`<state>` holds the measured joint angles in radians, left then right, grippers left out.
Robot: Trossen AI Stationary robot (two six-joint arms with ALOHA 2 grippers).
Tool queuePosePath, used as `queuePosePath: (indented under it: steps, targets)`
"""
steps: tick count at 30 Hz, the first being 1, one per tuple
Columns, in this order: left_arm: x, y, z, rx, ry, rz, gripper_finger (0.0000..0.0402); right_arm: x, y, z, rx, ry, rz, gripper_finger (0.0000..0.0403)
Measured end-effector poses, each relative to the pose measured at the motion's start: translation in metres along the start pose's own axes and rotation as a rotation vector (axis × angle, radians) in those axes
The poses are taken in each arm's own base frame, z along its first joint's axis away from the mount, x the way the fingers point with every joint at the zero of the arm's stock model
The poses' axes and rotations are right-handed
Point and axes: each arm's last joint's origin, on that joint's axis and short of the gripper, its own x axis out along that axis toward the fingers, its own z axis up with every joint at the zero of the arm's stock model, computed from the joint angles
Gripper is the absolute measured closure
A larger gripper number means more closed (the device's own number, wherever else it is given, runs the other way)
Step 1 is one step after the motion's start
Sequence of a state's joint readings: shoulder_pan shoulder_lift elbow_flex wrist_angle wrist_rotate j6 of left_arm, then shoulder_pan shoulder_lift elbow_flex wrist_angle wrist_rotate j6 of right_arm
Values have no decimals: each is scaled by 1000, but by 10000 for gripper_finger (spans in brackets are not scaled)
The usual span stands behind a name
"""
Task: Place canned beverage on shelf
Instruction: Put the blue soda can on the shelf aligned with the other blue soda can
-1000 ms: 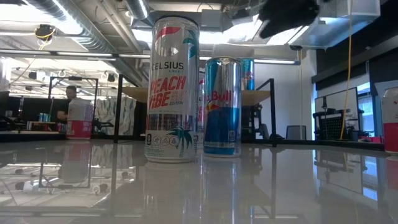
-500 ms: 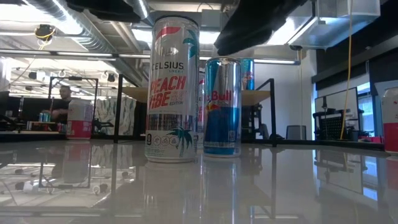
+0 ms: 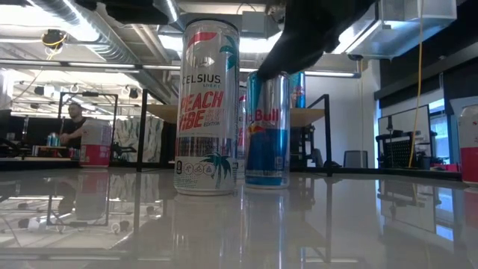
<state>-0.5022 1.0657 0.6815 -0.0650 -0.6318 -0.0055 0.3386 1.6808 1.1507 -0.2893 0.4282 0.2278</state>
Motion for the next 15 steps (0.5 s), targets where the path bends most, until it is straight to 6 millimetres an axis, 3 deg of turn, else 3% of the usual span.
queuePosePath:
  steps: [10,15]
  targets:
    - [0,0,2,32,-13,-14,83,18,-3,-4,9,28,-15,129]
    - [3,5,1,23,-6,9,83,18,-3,-4,-16,30,-11,180]
